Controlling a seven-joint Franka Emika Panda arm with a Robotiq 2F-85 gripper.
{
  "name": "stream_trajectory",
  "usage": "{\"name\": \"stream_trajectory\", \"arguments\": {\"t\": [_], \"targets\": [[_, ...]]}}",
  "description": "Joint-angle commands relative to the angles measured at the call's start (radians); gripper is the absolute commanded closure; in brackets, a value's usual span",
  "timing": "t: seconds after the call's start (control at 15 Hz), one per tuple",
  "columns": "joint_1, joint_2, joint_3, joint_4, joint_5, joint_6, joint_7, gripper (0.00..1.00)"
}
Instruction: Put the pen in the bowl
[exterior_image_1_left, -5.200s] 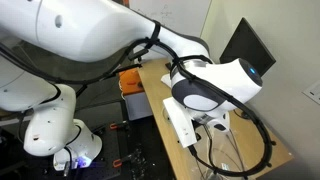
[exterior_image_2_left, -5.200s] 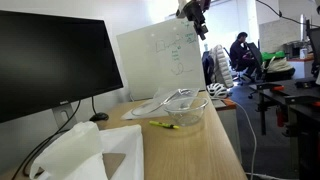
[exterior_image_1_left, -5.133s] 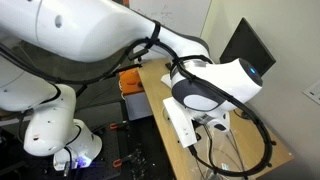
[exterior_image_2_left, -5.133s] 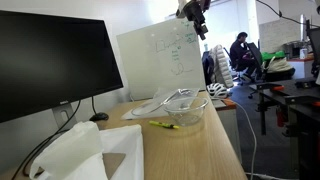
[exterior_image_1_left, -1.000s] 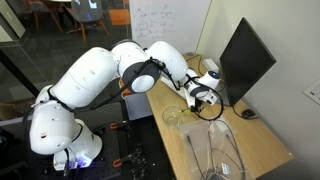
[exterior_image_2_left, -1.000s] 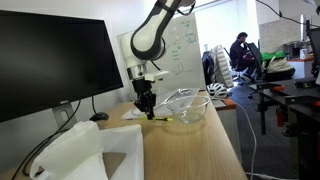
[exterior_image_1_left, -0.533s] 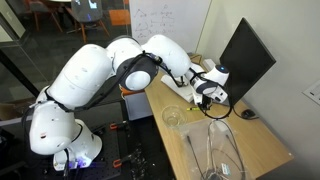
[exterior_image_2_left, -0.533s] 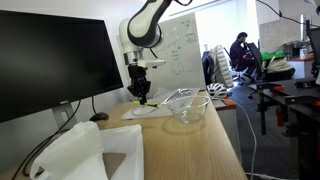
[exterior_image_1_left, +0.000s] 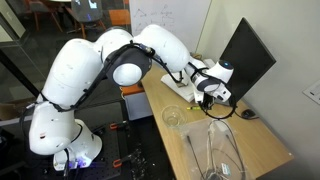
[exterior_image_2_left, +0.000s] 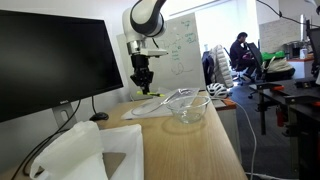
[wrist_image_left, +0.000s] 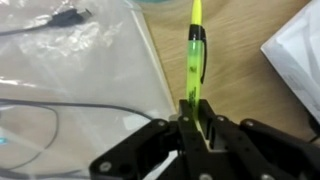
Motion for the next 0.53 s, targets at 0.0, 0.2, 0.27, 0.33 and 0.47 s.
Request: {"name": "stream_trajectory", "arguments": {"t": [0.0,0.2,0.27,0.33,0.47], "targets": [[-0.01,-0.108,0.005,-0.162,-0.016,0.01,-0.015,0.96],[-0.002,-0.209,0.011,-0.333,-0.042,0.061,-0.054,0.96],[0.002,-0.241,0.013,-0.386,-0.056,0.081,-0.063,0.96],[0.002,-0.27,0.02,-0.435,-0.063,0.093,-0.075,0.96],[0.008,-0.317,0.038,-0.517,-0.069,0.115,-0.068,0.96]]}}
